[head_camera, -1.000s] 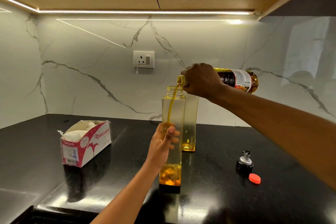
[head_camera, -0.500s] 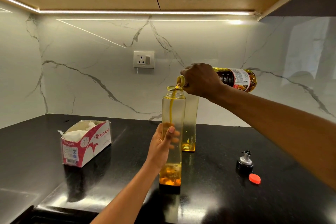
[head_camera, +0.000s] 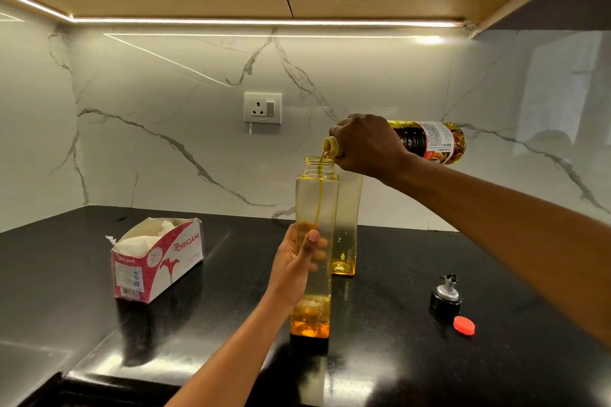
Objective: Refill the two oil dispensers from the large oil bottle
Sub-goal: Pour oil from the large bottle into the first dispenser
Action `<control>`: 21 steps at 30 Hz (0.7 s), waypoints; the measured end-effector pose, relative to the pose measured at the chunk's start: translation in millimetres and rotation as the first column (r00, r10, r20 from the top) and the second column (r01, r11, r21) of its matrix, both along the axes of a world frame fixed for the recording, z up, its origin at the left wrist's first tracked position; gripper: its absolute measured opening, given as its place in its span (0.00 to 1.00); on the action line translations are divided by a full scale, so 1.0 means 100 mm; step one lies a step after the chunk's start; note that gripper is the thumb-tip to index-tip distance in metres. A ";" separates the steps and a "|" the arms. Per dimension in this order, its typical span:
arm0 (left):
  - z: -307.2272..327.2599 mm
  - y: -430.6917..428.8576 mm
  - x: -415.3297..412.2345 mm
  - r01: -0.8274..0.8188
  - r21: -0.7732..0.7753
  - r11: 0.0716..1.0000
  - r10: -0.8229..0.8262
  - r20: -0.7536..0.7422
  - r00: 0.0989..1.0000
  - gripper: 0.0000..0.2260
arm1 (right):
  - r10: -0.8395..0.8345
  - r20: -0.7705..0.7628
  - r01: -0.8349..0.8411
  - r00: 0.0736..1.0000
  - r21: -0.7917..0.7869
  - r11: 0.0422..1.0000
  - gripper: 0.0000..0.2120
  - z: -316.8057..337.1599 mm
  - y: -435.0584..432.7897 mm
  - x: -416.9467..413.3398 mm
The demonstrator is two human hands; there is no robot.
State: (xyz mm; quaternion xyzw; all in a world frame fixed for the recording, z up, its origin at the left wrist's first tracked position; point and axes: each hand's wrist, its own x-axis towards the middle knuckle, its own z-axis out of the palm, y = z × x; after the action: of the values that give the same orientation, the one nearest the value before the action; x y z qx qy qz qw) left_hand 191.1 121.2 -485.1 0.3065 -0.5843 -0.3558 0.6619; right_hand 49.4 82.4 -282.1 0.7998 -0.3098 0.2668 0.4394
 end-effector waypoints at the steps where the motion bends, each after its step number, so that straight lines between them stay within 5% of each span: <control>1: 0.00 0.00 0.00 -0.004 -0.001 1.000 0.004 0.003 1.000 0.38 | 0.001 -0.001 -0.001 1.000 -0.001 1.000 0.15 0.00 0.00 0.00; 21: 0.01 0.01 -0.01 -0.011 -0.007 1.000 0.011 0.002 1.000 0.38 | 0.007 -0.013 -0.007 1.000 -0.021 1.000 0.16 0.01 0.02 -0.01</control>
State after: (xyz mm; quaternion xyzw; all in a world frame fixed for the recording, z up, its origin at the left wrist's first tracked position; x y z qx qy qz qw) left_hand 190.2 121.8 -483.9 0.3080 -0.5843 -0.3498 0.6644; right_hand 48.3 84.6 -281.1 0.7980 -0.3014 0.2666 0.4487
